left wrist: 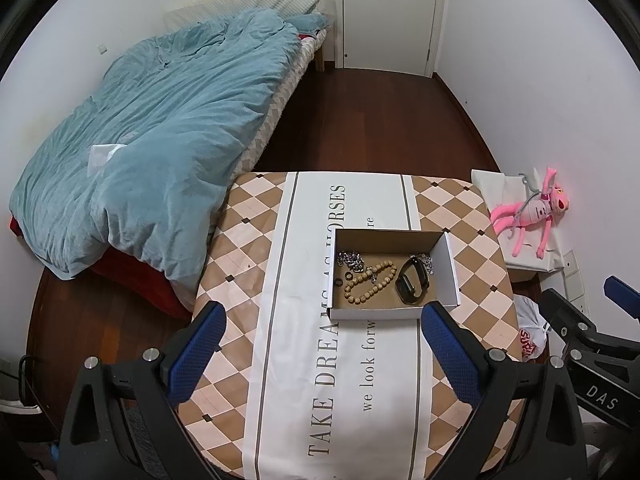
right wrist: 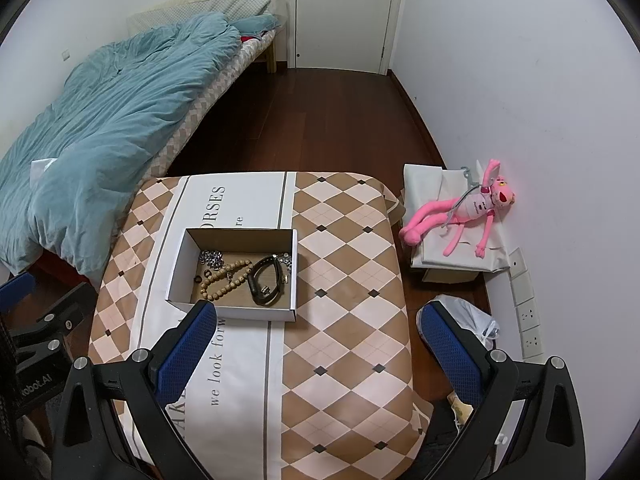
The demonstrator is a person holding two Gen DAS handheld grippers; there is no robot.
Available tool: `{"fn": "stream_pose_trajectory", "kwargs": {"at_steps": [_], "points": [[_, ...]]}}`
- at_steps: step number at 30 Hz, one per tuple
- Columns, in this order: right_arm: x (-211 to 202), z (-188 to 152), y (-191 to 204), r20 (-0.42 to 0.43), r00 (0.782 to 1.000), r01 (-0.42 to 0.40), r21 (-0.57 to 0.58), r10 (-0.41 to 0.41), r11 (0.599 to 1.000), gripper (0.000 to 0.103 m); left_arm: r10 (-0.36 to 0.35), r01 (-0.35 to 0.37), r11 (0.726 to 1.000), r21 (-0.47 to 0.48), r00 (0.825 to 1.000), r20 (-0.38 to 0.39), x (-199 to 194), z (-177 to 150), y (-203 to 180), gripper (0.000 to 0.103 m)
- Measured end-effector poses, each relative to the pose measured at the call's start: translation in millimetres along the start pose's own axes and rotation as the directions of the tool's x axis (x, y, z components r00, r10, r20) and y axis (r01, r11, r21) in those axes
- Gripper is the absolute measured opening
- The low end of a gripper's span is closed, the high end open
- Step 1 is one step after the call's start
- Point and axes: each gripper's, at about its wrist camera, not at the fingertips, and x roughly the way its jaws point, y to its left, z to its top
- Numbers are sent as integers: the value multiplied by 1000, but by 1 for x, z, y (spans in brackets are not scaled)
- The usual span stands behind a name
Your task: Organize jewelry
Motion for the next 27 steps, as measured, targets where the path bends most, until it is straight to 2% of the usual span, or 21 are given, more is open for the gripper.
{"fn": "stream_pose_trajectory", "kwargs": {"at_steps": [27], "points": [[7, -5, -1, -19, 1000, 11, 6, -11, 1000, 103, -5, 5, 1000, 8, 1000, -13, 5, -3, 0, 100]]}}
